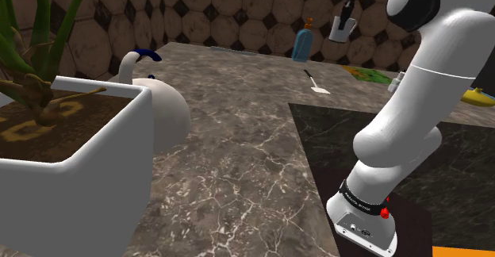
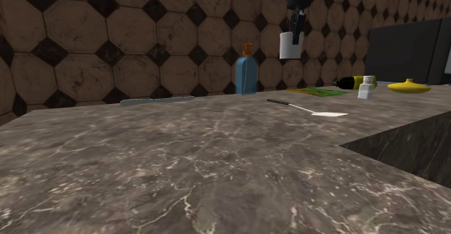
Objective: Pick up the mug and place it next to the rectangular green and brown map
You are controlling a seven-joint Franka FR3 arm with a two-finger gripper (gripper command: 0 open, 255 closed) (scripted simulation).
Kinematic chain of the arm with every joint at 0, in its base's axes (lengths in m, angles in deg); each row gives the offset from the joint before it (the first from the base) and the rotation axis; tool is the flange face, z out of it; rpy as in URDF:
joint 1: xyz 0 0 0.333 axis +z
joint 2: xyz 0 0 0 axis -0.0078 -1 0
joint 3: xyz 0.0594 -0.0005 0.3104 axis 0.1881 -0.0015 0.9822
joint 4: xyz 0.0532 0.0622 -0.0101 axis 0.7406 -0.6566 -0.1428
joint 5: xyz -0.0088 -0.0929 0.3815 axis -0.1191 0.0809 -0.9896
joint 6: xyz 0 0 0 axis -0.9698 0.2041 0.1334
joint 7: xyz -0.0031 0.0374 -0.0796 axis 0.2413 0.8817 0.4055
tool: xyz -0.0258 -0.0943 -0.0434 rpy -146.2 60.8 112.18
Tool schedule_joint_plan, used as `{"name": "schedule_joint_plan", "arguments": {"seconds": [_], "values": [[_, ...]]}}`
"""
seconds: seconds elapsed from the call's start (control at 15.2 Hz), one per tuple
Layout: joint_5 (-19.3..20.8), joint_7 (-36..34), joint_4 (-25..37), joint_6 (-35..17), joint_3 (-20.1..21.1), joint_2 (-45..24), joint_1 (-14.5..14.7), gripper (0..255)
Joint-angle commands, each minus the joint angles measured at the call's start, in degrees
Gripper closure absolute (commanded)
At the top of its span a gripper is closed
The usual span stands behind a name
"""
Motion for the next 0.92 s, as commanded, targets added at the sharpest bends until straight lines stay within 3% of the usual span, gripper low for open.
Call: {"name": "schedule_joint_plan", "arguments": {"seconds": [0.0, 0.33, 0.86], "values": [[-1.0, 3.7, 3.2, 1.5, -1.7, -1.8, -2.1, 255], [-4.4, 11.2, 11.5, 4.7, -5.0, -7.3, -7.6, 255], [-1.9, 9.8, -1.1, -3.6, -4.3, -2.5, -5.8, 255]]}}
